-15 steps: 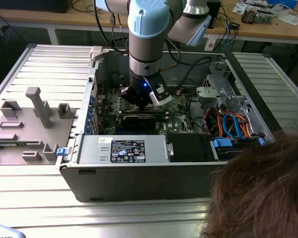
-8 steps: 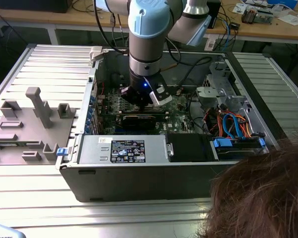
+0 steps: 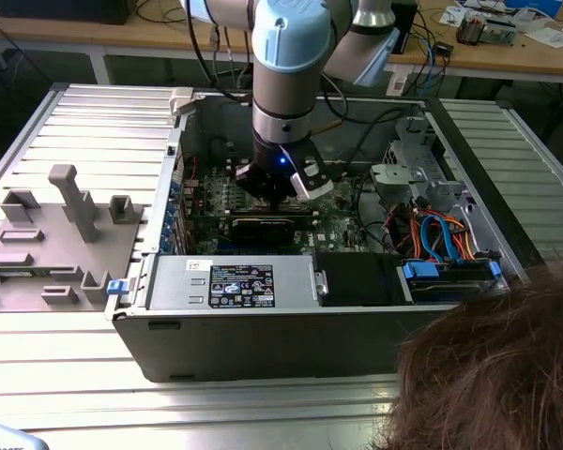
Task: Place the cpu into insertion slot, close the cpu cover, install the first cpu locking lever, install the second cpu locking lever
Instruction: 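Install the second cpu locking lever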
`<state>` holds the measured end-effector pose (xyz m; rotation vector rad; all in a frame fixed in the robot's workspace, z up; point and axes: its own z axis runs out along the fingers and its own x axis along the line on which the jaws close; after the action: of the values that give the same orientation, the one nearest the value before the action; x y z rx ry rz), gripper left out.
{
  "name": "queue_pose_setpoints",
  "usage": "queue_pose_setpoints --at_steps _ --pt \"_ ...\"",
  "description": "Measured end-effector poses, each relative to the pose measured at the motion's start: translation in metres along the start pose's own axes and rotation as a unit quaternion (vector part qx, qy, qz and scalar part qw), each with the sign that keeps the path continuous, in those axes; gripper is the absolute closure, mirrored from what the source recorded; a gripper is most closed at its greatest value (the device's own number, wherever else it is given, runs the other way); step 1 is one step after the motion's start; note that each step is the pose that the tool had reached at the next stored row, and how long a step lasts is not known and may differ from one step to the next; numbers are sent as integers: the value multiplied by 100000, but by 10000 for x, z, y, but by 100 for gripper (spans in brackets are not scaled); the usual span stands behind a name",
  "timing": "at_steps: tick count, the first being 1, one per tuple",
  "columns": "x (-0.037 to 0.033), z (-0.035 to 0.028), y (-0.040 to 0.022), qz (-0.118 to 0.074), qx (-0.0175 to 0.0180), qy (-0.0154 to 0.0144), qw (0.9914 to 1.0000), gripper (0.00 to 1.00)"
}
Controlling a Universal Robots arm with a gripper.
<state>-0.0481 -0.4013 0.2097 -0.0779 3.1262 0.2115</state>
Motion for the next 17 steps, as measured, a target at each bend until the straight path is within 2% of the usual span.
queue_pose_setpoints --at_steps 13,17 --pt "-326 2 -11 4 7 50 100000 89" --pt "-377 3 -7 5 6 58 100000 89"
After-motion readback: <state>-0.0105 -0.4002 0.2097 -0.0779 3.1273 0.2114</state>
